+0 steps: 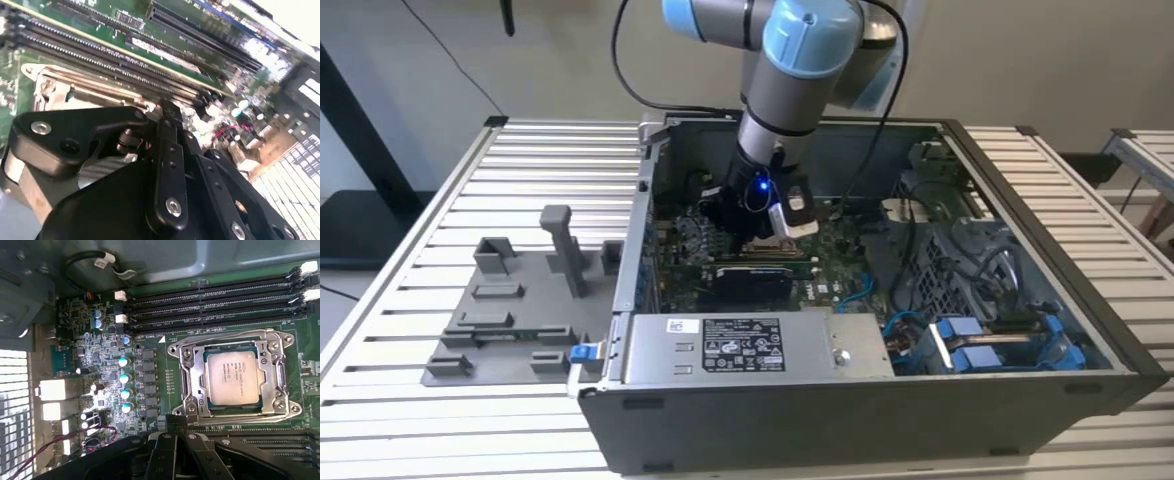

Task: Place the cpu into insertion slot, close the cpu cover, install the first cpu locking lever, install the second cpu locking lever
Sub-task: 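Install the second cpu locking lever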

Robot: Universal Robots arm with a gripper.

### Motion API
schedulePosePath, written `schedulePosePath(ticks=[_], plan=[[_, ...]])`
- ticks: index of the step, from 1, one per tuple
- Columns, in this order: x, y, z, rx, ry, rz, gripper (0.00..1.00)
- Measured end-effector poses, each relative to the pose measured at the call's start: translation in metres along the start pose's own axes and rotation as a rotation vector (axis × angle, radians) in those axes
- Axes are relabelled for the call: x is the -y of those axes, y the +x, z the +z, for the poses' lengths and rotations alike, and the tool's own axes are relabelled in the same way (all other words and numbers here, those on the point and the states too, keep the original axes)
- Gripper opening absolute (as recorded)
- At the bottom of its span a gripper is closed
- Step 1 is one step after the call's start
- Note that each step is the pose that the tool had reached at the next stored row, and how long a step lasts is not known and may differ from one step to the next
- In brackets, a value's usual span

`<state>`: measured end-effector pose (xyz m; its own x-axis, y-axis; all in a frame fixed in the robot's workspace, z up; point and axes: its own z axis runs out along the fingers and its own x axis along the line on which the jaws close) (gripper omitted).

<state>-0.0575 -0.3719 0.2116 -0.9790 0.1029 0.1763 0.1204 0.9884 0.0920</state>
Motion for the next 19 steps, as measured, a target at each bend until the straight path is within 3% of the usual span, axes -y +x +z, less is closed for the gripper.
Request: schedulePosePath(ticks=[8,12,13,19], plan=[[-0.0034,0.0064,-0.0359,0.0000,0.0001,0.000,0.11],[-0.0049,0.0080,-0.0446,0.0067,-0.0014,-0.001,0.11],[-0.0051,0.0080,-0.0446,0.0152,-0.0034,-0.002,0.11],[-0.0062,0.0082,-0.0445,0.0914,-0.0259,-0.003,0.11]])
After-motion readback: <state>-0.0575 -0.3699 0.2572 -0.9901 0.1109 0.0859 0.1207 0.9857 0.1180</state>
